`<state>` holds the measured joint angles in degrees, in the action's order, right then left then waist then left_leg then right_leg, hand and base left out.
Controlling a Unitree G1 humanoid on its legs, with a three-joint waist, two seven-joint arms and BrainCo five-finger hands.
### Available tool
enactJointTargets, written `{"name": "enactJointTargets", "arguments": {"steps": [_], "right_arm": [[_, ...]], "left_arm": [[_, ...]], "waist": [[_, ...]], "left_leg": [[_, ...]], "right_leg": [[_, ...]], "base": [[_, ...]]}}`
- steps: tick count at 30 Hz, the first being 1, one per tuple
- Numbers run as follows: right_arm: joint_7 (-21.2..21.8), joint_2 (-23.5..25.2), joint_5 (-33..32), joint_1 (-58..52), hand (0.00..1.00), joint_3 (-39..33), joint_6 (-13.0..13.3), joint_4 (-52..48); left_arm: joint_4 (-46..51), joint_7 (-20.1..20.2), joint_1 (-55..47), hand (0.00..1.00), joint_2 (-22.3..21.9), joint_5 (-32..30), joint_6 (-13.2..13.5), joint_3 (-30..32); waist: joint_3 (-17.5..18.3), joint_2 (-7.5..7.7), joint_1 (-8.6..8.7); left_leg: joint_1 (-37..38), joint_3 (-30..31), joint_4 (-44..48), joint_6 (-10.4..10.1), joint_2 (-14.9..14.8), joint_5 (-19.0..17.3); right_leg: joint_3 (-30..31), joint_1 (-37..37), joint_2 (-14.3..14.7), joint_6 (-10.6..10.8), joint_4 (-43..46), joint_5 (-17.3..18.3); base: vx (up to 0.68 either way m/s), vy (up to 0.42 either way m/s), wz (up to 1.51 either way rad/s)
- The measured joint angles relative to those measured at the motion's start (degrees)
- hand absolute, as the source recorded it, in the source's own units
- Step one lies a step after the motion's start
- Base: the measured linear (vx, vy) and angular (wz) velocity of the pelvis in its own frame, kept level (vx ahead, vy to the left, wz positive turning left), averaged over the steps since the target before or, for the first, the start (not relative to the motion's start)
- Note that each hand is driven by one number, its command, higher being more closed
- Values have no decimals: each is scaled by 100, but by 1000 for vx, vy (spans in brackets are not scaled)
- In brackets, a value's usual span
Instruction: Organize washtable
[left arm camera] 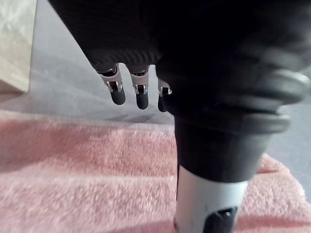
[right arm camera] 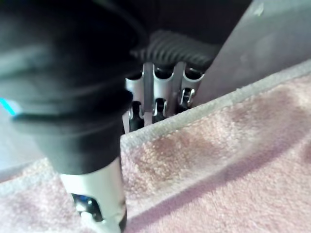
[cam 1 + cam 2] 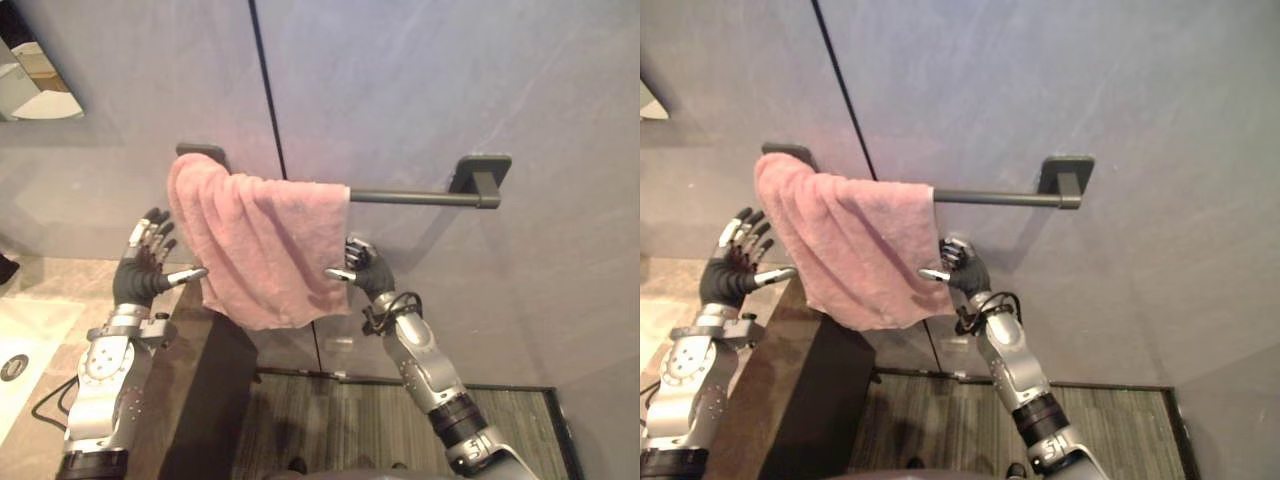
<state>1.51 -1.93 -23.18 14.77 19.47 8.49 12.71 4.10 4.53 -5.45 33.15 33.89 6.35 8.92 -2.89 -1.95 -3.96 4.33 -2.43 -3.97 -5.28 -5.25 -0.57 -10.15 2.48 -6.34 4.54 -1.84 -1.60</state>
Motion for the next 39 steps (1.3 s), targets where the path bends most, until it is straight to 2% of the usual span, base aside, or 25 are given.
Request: {"name": "enactJointTargets", "arguments": {"steps": [3,5,10,15,16,21,22,31,39], "right_arm": [[-5,-82,-114,98,0,167,10,0],[-6,-81,-171,149,0,256,20,0],[-20,-105,-334,333,0,464,60,-15],[-30,-86,-388,598,0,643,143,-27],[-30,-76,-420,671,0,643,167,-27],[-46,-48,-447,947,0,642,176,-1],[-51,-30,-446,1077,100,638,176,60],[-108,104,-443,1315,100,590,238,394],[-133,158,-441,1315,100,497,239,394]], "left_arm": [[-20,283,-22,0,319,502,-96,-239],[-25,330,-21,0,402,662,-99,-366],[-321,269,64,0,731,770,-67,-752],[-722,-12,434,0,750,763,-74,-938],[-783,-125,545,100,673,749,-71,-938],[-914,-521,845,100,59,513,-30,-915],[-912,-583,955,100,-104,385,-20,-918],[-788,-745,1370,100,-952,-106,173,-838],[-567,-927,1373,100,-1313,-327,271,-813]], "waist": [[-1,-5,2],[-1,-9,-5],[5,-18,-15],[4,-19,-64],[6,-17,-133],[4,-19,-171],[4,-19,-168],[2,-23,-154],[-3,-31,-150]], "left_leg": [[-61,-28,-20,0,-12,-1],[-61,-73,-48,-14,-19,10],[-107,-106,-87,-37,-30,67],[-179,-190,-1,-52,-62,69],[-199,-238,0,-52,-78,69],[-268,-234,2,-82,-79,93],[-266,-235,0,-88,-80,98],[-260,-247,-8,-101,-114,109],[-247,-237,-10,-137,-171,132]], "right_leg": [[20,-27,14,-6,-41,-36],[61,-71,26,-16,-40,-52],[124,-84,49,-37,-226,-170],[226,-116,88,-67,-253,-215],[270,-164,112,-93,-254,-245],[272,-188,137,-107,-342,-332],[273,-188,147,-117,-342,-341],[278,-188,188,-129,-356,-350],[264,-167,231,-131,-359,-351]], "base": [[-38,6,-7],[-13,5,-8],[5,2,-2],[-6,-3,-9],[-27,-5,-18],[-12,-3,-1],[0,0,0],[7,0,0],[4,-1,0]]}}
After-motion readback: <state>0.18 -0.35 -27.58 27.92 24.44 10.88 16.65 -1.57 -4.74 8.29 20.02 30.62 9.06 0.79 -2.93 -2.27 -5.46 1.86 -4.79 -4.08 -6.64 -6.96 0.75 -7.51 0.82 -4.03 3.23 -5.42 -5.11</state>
